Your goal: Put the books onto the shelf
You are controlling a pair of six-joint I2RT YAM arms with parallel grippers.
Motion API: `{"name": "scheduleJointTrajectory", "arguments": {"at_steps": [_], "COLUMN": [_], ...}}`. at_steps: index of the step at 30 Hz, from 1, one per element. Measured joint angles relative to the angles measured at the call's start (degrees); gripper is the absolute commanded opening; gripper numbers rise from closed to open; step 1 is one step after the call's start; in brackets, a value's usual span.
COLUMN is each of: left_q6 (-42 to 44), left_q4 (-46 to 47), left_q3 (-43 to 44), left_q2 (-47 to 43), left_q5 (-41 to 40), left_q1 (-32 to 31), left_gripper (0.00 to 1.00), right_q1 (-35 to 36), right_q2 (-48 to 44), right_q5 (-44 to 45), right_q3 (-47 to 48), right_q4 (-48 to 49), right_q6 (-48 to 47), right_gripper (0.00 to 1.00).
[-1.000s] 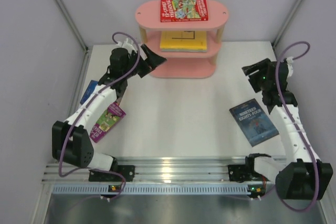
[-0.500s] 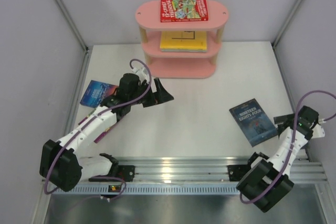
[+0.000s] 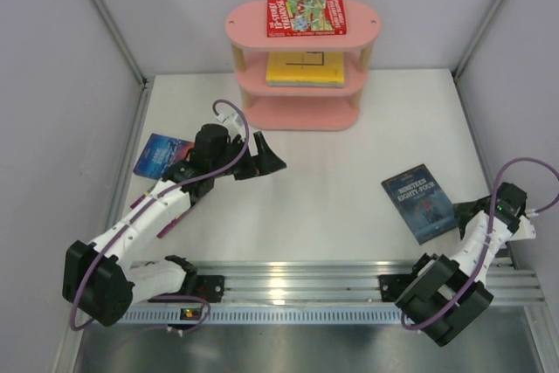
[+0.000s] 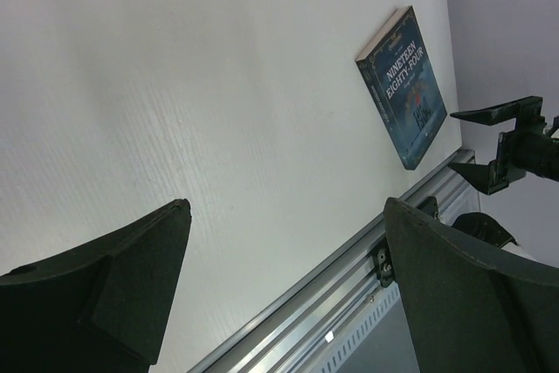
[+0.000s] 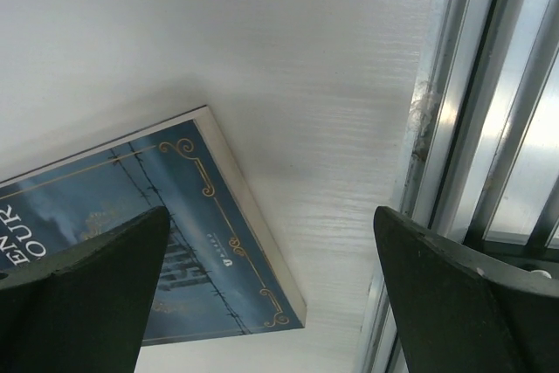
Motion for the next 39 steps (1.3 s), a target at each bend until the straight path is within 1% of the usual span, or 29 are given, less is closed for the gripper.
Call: {"name": "scheduleJointTrajectory", "arguments": {"at_steps": [2,5,7,9,11,12,13,15,16,18,19,22,28,36,39], "left_q6": [0.0,0.2,0.4,0.6,0.8,0.9,0.9,0.9,0.9,0.8,0.8,0.8,-0.5,-5.1,-6.4], "left_q4": [0.0,0.0,0.0,0.1,0.1,0.1,0.1,0.0,0.0,0.1,0.1,0.1,0.3,2.8,3.2], "left_q3": [-0.1,-0.2,-0.3,-0.3,-0.3,-0.3,-0.3,-0.3,-0.3,-0.3,-0.3,-0.3,-0.3,-1.7,-3.1], "left_q2": [-0.1,-0.2,-0.1,0.2,0.7,1.0,1.4,2.3,2.7,3.4,3.7,4.8,6.1,8.7,8.8], "left_q5": [-0.2,-0.2,-0.2,-0.2,-0.2,-0.2,-0.4,-0.7,-0.8,-1.3,-1.5,-2.0,-2.9,-1.6,-1.9], "left_q1": [0.0,0.0,0.0,0.0,0.0,0.0,0.0,0.0,0.1,0.1,0.1,0.2,0.2,0.1,-0.2], "left_gripper": [0.97,0.96,0.96,0.95,0.94,0.93,0.93,0.92,0.91,0.9,0.9,0.89,0.88,0.89,0.88], "right_q1": [-0.3,-1.2,-1.3,-1.4,-1.4,-1.4,-1.4,-1.4,-1.3,-0.5,0.1,2.7,9.6,21.7,24.1], "right_q2": [-0.2,-1.4,-1.5,-0.2,2.0,3.4,4.9,8.2,10.1,13.9,15.5,19.6,24.7,25.8,25.3], "right_q5": [0.0,-2.6,-6.0,-9.7,-14.2,-16.3,-18.4,-22.5,-24.8,-28.6,-30.2,-35.1,-42.8,-49.2,-50.1], "right_q3": [-1.1,-4.3,-6.6,-7.8,-8.0,-8.1,-8.0,-7.9,-7.9,-7.8,-7.7,-7.4,-6.7,-9.5,-10.6], "right_q4": [0.7,4.7,8.2,11.8,16.3,18.6,20.5,25.1,27.2,31.1,32.5,35.6,39.2,42.8,43.2], "right_q6": [0.7,1.0,0.6,-0.7,-2.8,-3.9,-5.2,-7.3,-7.9,-9.3,-9.7,-10.3,-10.2,-6.1,-5.5], "right_gripper": [1.0,0.98,0.92,0.89,0.81,0.76,0.66,0.55,0.45,0.35,0.22,0.0,0.0,0.0,0.0]}}
